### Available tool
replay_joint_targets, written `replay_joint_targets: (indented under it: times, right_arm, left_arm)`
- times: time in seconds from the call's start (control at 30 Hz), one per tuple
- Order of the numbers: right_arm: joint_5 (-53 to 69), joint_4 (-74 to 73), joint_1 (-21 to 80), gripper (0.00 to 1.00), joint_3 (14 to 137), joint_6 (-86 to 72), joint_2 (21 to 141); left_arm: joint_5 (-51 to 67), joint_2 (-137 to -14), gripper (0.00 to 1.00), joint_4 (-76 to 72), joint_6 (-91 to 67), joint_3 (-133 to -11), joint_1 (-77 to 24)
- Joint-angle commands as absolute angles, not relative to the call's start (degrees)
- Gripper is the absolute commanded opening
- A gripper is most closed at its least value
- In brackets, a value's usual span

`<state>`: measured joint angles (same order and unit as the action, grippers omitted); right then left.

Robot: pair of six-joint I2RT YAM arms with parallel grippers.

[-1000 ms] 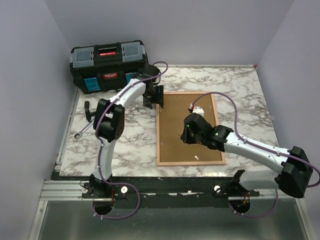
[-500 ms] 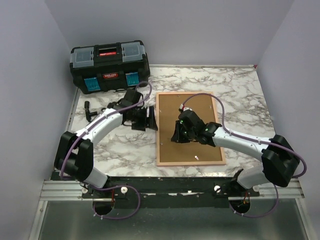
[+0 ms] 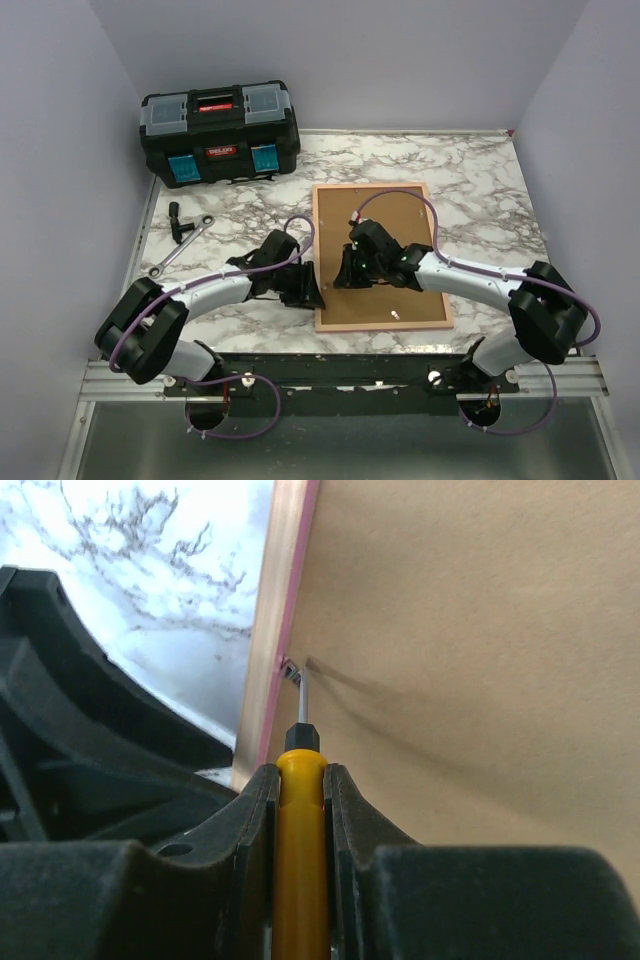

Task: Take the photo out of the frame

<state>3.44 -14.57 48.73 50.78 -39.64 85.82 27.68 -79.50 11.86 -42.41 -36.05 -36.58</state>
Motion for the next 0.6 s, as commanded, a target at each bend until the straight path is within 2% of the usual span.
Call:
replay_joint_targets:
  times: [0.0,0.1,0.2,0.57]
  right_arm:
    - [-0.52,-17.76,53.30,0.01,52.88,-41.93,85.13]
    - [-8.42,-21.82,56.85,0.01,54.62,-43.92,84.94]
    - [-14.37,-24.83,59.04,0.01,54.48,-46.43,84.21]
    - [-11.82,-16.90,59.83,0.01,50.34,-45.29,84.19]
  left_arm:
    - [23.13,-78.90,0.32,4.27,-46.48,-33.03,-37.15]
    - [20.90,-79.45,0.24,4.42,-46.32,-32.72,-37.07]
    - [20.16,-79.28,0.21,3.44,-46.93,-31.89,-37.12]
    - [18.64,-82.02,0.26,3.85,-47.25,-32.05,-37.27]
